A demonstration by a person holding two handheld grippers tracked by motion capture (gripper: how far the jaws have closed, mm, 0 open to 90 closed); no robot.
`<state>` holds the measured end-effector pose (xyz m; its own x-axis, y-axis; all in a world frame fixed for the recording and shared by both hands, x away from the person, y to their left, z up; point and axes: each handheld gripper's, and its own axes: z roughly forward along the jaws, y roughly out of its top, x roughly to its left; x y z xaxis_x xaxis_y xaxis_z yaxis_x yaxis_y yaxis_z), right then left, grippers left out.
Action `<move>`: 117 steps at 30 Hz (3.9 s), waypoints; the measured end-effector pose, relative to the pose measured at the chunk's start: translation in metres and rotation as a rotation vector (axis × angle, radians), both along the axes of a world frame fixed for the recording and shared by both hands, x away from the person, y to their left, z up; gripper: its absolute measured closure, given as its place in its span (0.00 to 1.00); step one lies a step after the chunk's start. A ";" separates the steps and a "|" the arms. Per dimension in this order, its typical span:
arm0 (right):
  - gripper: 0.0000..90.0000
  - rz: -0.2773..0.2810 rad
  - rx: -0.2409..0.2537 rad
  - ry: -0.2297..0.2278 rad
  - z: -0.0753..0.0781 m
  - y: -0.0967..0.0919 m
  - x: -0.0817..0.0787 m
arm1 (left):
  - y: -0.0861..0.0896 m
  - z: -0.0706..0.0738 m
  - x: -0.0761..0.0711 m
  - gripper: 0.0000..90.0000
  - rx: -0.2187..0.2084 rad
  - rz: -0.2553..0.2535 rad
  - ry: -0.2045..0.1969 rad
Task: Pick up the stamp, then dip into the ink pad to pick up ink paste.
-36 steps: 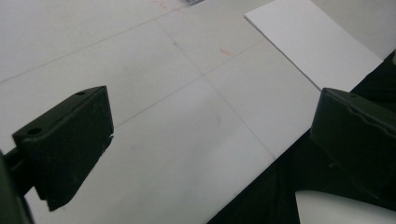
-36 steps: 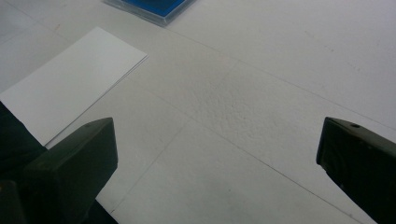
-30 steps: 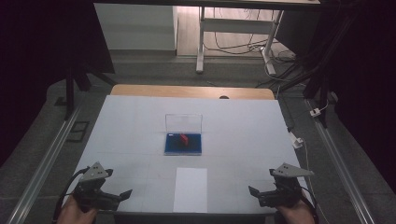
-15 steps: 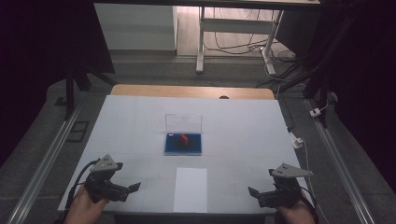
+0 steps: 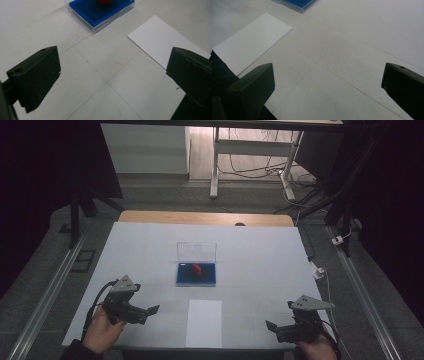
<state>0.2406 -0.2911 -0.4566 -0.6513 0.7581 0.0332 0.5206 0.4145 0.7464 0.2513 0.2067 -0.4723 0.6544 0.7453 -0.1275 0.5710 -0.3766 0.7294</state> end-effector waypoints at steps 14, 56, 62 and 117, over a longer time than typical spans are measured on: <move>0.00 0.005 0.002 0.002 0.000 0.000 0.000 | -0.020 0.000 0.033 0.00 0.003 -0.033 0.009; 0.00 0.012 -0.002 0.006 -0.001 0.000 0.000 | -0.098 -0.021 0.130 0.00 0.074 -0.095 -0.015; 0.00 0.013 -0.004 0.009 -0.001 0.000 0.000 | -0.111 -0.030 0.141 0.01 0.099 -0.081 -0.017; 0.00 0.027 -0.011 0.009 -0.001 0.001 -0.001 | -0.110 -0.020 0.142 0.65 0.136 -0.121 -0.006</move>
